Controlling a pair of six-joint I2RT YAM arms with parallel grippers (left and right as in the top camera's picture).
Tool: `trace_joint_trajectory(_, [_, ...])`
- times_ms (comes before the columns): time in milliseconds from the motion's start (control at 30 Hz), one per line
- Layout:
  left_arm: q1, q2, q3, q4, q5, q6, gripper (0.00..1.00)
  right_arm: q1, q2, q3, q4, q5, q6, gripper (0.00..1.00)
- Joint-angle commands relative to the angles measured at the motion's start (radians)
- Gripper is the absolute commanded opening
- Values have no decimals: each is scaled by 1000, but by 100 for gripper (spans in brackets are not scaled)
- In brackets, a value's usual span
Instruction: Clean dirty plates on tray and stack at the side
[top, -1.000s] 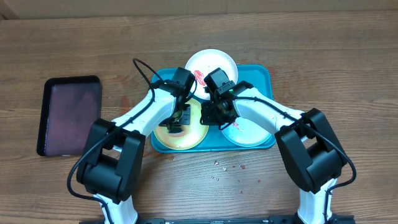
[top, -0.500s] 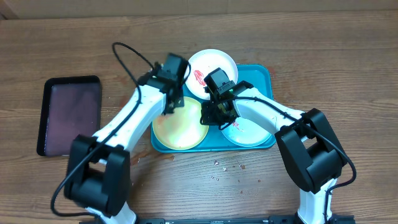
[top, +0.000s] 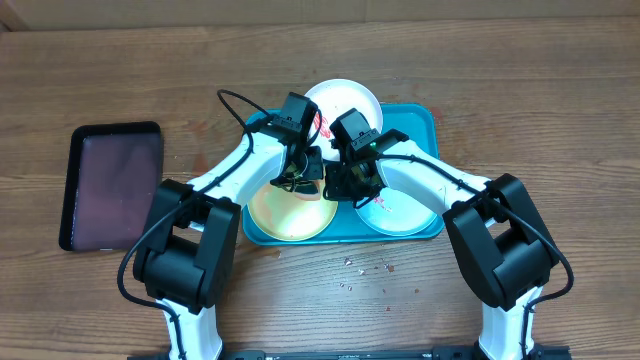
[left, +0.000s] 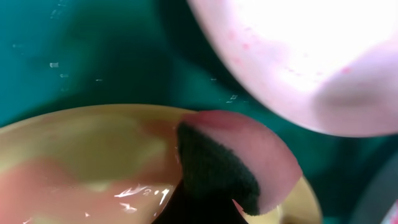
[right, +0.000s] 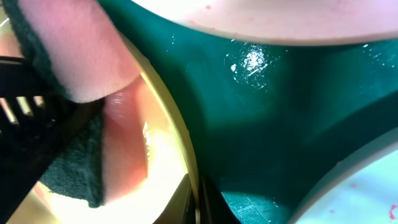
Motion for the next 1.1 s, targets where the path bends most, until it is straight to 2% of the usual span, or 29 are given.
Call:
trace_joint_trajectory(0, [12,31,-12,-62,-295,-18,4,-1,20,-3,0,30,-6,4])
trace_joint_trajectory(67, [15,26,-11,-94,-426,-26,4,-2,20,-3,0,31,-6,4])
trace_joint_trajectory(100, [15,20,-3,-129,-539,-49,4,-2,20,-2,1,31,-6,4])
trace_joint_trajectory(167, [15,8,10,-159,-650,-64,4,-2,20,-2,6,38,-6,4])
trace_joint_trajectory(233, [16,-16,24,-164,-714,-52,4,-2,20,0,11,66,-6,4])
trace_joint_trajectory(300, [23,-43,40,-165,-710,-31,4,-2,20,7,11,83,-6,4])
trace_joint_trajectory(367, [33,-71,58,-180,-681,-32,4,-2,19,19,2,83,-6,4])
trace_joint_trajectory(467, [63,-147,94,-207,-559,-35,4,-2,12,64,-32,82,-14,4])
trace_joint_trajectory(533, [108,-239,106,-216,-387,-36,4,-2,-3,112,-75,83,-49,4])
trace_joint_trajectory(600, [211,-375,106,-262,-156,-36,4,0,-43,197,-146,84,-107,4])
trace_joint_trajectory(633, [243,-404,106,-286,-129,-37,4,2,-53,217,-158,84,-121,4])
trace_joint_trajectory(733, [334,-460,105,-363,-106,-35,4,11,-90,279,-197,159,-143,4])
trace_joint_trajectory(900, [490,-477,104,-500,-117,-30,4,57,-150,360,-252,449,-179,4])
trace_joint_trajectory(1067, [663,-475,92,-522,-115,-34,4,169,-179,399,-262,885,-294,4])
